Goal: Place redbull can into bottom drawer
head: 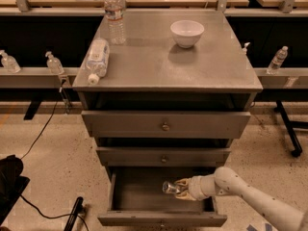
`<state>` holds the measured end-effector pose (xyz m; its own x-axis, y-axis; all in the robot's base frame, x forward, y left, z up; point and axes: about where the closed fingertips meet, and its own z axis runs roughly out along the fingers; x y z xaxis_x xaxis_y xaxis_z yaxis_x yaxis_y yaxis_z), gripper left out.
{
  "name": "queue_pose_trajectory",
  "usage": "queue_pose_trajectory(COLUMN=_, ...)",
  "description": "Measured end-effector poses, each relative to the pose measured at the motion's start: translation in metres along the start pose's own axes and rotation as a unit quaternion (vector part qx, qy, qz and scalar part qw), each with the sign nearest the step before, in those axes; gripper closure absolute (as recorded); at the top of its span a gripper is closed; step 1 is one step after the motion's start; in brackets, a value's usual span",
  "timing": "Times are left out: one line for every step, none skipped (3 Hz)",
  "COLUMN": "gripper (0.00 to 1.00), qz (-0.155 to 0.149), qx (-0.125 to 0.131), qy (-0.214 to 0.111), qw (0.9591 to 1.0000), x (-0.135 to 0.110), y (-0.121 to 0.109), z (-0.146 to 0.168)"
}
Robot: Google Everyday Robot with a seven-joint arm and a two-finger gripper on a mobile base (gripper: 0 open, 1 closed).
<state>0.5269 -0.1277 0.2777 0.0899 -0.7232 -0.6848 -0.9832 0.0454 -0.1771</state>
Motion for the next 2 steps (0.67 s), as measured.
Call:
queue_pose_trajectory(gripper=1.00, qz=0.027, qx=-0.007, qy=0.023, qw=0.9993, x=0.021, y=-0.002, z=0.020)
queue_pose_trajectory(gripper=1.00, qz=0.048, qx=-0.008, qy=0.032, qw=0.9983, x=0.037, y=-0.008, z=0.039)
